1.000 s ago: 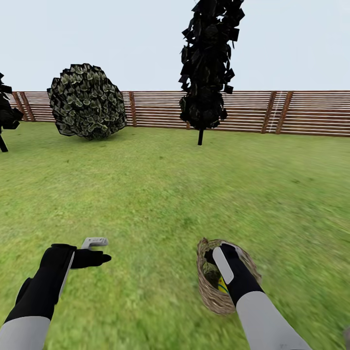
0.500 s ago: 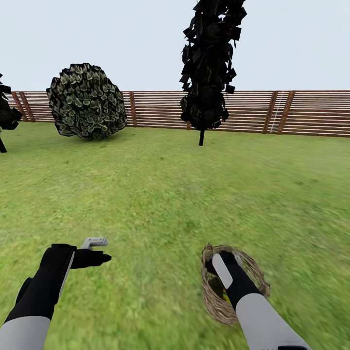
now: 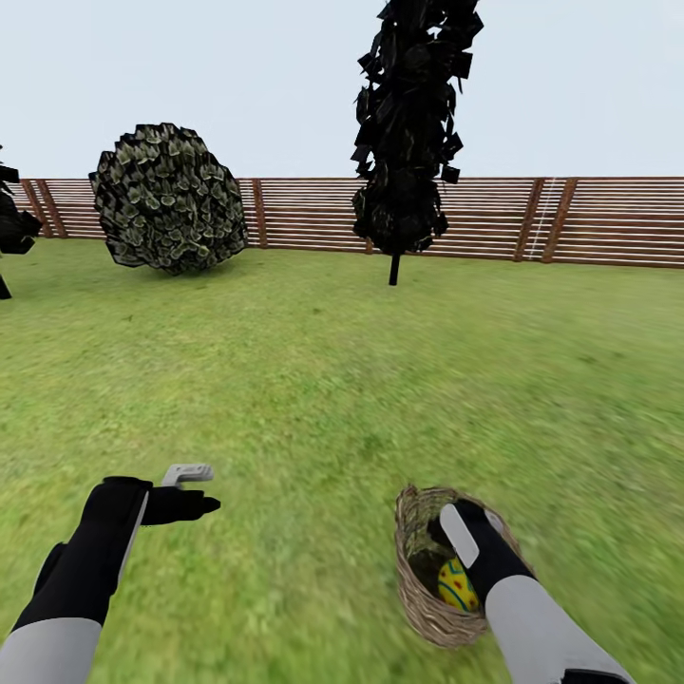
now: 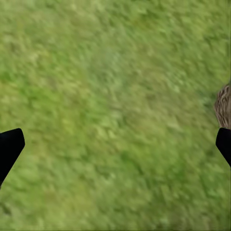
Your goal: Take the three Easter eggs out of the wicker basket on the lawn in the garden, then place them on the lawn next to a single tree (choose any tree) so that all three eggs are next to the same tree and none are left in the basket.
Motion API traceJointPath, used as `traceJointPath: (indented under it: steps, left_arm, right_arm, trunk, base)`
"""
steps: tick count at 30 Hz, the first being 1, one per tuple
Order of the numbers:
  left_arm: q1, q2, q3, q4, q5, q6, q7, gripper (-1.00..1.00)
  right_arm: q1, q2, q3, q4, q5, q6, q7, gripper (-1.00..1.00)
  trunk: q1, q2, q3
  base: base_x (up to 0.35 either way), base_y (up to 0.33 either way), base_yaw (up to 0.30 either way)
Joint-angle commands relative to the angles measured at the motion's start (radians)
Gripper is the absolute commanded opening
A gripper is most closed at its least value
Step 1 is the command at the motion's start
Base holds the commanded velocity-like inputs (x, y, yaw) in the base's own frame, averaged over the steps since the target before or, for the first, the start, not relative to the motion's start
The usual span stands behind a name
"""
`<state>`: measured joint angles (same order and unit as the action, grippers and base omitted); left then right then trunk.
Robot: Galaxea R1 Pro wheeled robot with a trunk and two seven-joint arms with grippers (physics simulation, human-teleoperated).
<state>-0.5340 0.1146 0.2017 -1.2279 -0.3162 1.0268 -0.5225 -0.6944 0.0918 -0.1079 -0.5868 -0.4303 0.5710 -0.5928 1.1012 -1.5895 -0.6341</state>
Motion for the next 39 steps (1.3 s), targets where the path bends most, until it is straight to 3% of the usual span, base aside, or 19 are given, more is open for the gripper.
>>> traceJointPath:
  steps: [1,13,23,35,39]
  left_arm:
    - [-0.001,-0.001,0.001,-0.001,-0.011,0.003,-0.010,1.00]
    - [-0.001,-0.001,0.001,-0.001,-0.011,0.003,-0.010,1.00]
    - [-0.001,-0.008,0.001,-0.001,-0.012,0.003,-0.011,1.00]
    - [-0.001,-0.009,0.001,-0.001,-0.012,0.004,-0.010,1.00]
    - [-0.001,-0.010,0.001,-0.001,-0.012,0.004,-0.011,1.00]
  right_arm:
    - [0.000,-0.001,-0.002,-0.001,-0.010,0.000,-0.008,1.00]
    - [-0.004,-0.004,-0.003,0.019,-0.009,-0.009,-0.008,1.00]
    - [-0.008,-0.006,-0.003,0.038,-0.008,0.000,-0.009,1.00]
    - [-0.019,-0.005,-0.003,0.093,-0.008,-0.007,-0.011,1.00]
    - [-0.019,-0.006,-0.024,0.096,-0.008,-0.010,-0.011,1.00]
  trunk:
    - [0.000,-0.001,-0.001]
    - [0.000,-0.001,-0.001]
    - [0.000,-0.001,-0.001]
    - [0.046,-0.085,-0.039]
    - [0.062,-0.113,-0.051]
  base:
    - [0.300,0.000,0.000]
    - [0.263,0.019,0.000]
    - [0.042,0.009,0.000]
    - [0.000,0.000,0.000]
    - [0.000,0.000,0.000]
